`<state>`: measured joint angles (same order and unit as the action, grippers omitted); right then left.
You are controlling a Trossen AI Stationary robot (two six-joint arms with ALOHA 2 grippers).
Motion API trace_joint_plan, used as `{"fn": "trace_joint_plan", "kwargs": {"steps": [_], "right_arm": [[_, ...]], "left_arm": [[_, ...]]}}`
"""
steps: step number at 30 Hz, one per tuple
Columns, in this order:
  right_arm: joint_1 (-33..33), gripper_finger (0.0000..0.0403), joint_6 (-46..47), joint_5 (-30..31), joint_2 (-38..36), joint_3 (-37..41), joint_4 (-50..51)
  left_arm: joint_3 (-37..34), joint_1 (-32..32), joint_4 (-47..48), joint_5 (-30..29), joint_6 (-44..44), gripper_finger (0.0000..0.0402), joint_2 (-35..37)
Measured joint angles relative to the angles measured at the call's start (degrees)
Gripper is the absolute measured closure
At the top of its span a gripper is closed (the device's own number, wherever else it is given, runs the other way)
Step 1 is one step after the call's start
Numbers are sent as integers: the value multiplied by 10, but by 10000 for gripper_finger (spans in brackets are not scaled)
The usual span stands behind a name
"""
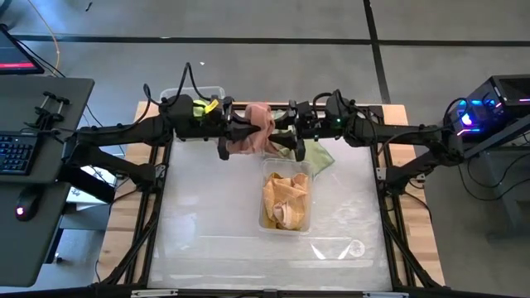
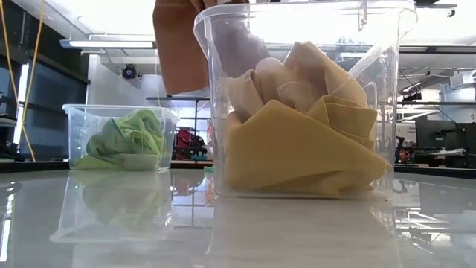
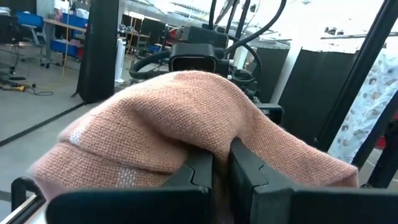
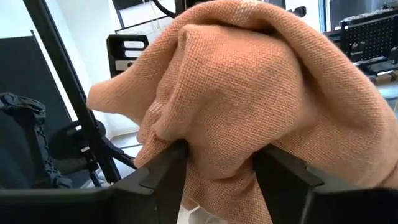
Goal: Sort towels by color in basket
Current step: Put the orange towel into the bottom transparent bin
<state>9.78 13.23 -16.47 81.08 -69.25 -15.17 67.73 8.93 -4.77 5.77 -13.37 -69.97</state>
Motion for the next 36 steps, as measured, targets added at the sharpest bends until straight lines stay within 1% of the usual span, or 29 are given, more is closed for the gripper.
{"fn": "trace_joint_plan", "kwargs": {"steps": [5,8,10,12,15,17,19,20,23,26,29,32,36], "right_arm": [[0,219,-6,-1,0,0,3],[-1,230,-17,-2,0,0,3],[-1,249,-24,-4,0,0,3],[-1,278,-32,-5,0,0,4],[-1,334,-32,-2,0,0,7],[-1,376,-33,5,0,0,13],[-1,391,-40,15,-4,0,25],[-2,389,-43,24,-9,0,35],[-1,377,-48,59,-29,-24,129],[0,388,-92,97,-48,-72,261],[0,395,-138,122,-55,-130,387],[0,388,-155,123,-56,-193,491],[-8,393,-156,96,-56,-262,592]], "left_arm": [[0,0,0,8,0,393,0],[0,0,1,13,0,392,0],[0,0,1,14,0,391,0],[0,0,1,12,0,387,0],[0,0,2,0,1,370,0],[0,1,10,-6,9,350,0],[0,1,21,-10,16,327,0],[0,1,27,-11,16,316,0],[0,1,56,-20,16,286,1],[0,1,74,-30,6,268,1],[0,1,81,-49,2,260,2],[0,1,89,-60,2,260,2],[0,1,107,-97,1,260,2]]}}
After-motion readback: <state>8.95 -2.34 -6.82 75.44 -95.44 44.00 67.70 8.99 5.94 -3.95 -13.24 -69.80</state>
